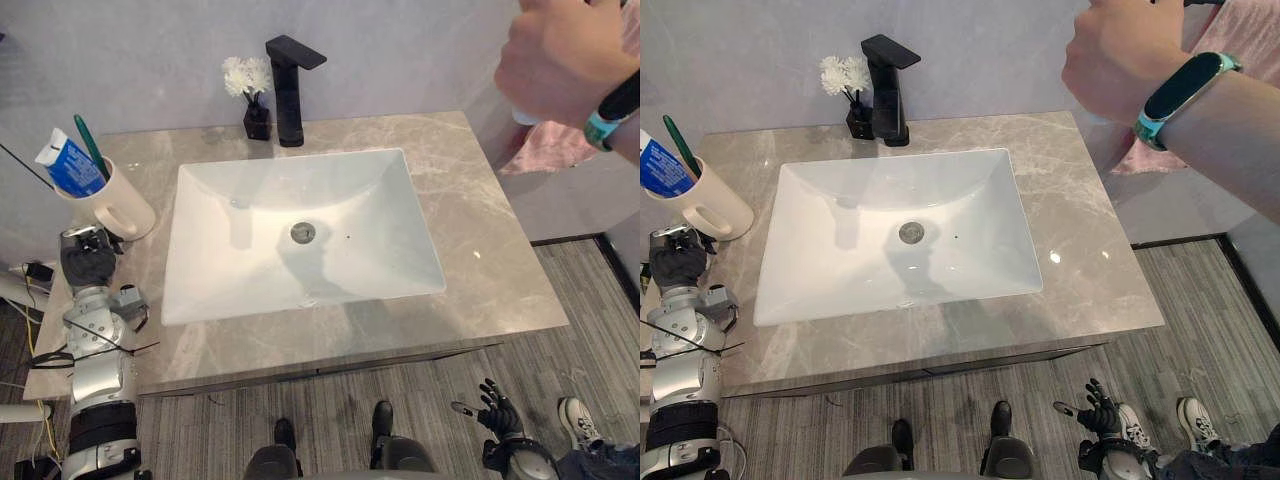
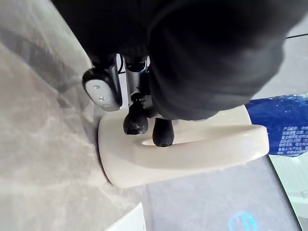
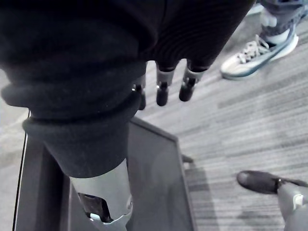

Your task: Organize washtable

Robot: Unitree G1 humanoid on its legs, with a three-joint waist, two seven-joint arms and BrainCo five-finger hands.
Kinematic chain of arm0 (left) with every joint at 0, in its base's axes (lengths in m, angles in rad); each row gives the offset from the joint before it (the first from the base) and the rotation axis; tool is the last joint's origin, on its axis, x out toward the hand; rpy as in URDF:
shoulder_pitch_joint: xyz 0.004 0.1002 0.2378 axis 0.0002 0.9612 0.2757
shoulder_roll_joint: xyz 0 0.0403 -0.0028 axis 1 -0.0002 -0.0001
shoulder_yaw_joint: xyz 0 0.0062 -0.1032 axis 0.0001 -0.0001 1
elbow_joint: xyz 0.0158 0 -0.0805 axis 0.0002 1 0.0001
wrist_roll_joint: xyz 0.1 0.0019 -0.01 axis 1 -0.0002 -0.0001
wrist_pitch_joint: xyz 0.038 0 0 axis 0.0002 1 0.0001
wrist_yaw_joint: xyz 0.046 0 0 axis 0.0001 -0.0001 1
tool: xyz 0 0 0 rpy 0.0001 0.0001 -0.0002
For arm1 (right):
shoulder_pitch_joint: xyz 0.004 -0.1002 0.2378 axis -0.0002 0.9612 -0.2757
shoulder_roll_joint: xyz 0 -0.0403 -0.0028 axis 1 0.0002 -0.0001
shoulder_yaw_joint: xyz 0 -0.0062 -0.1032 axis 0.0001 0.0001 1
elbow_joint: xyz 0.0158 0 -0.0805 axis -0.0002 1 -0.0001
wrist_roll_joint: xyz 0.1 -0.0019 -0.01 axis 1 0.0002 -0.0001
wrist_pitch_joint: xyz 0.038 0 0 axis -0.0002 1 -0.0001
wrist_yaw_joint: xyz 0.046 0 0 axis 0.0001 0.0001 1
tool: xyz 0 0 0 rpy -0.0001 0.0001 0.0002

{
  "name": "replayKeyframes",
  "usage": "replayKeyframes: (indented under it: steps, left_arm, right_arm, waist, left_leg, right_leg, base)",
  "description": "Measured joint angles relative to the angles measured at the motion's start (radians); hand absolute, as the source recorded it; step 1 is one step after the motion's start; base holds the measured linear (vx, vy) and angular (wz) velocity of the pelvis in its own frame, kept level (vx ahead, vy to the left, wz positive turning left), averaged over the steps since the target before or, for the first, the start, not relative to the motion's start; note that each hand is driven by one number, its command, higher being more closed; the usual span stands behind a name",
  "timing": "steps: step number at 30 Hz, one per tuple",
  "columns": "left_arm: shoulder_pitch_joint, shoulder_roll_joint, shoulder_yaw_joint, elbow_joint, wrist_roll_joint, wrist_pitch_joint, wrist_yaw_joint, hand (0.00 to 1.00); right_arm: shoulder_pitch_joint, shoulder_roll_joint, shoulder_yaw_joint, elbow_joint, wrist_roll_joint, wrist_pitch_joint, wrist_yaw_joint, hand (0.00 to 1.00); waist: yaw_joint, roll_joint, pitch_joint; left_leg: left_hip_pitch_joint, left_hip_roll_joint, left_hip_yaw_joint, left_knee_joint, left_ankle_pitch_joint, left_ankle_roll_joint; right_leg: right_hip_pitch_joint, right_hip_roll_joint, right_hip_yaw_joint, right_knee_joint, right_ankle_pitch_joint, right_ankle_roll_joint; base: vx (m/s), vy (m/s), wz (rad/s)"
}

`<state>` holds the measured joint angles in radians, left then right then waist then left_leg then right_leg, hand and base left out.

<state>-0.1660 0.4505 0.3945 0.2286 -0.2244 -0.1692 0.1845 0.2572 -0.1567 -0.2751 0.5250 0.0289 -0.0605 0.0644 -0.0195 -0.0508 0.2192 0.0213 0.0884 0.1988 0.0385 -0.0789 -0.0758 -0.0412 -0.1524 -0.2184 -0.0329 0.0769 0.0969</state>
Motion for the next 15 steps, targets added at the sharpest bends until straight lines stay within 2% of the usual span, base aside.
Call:
replayKeyframes:
  steps: [3, 8, 15]
  left_arm:
    - [-0.011, 0.000, 0.001, 0.004, 0.000, 0.000, 0.014, 1.00]
    - [-0.013, 0.006, 0.003, 0.040, 0.000, 0.006, 0.017, 1.00]
    - [-0.039, 0.041, 0.008, 0.076, 0.000, 0.008, 0.019, 1.00]
  right_arm:
    - [-0.005, 0.000, 0.001, 0.000, 0.000, 0.000, 0.000, 0.00]
    - [-0.016, -0.004, 0.001, -0.001, 0.001, 0.000, 0.000, 0.00]
    - [-0.016, -0.010, 0.001, -0.005, 0.001, 0.000, 0.000, 0.00]
  waist:
    - [-0.007, -0.008, 0.008]
    - [-0.018, -0.008, 0.012]
    - [-0.019, -0.011, 0.019]
  left_leg:
    - [0.000, -0.002, 0.005, 0.002, -0.004, 0.003]
    - [-0.009, 0.000, 0.021, 0.019, -0.014, 0.005]
    - [-0.014, 0.009, 0.038, 0.035, -0.025, 0.003]
  right_leg:
    - [-0.004, 0.001, 0.004, 0.003, 0.000, 0.000]
    - [-0.020, 0.002, 0.019, 0.010, 0.002, -0.003]
    - [-0.029, 0.009, 0.035, 0.009, 0.005, -0.008]
  base:
    - [-0.01, 0.001, -0.04]
    - [-0.03, 0.001, -0.10]
    - [-0.01, -0.011, -0.09]
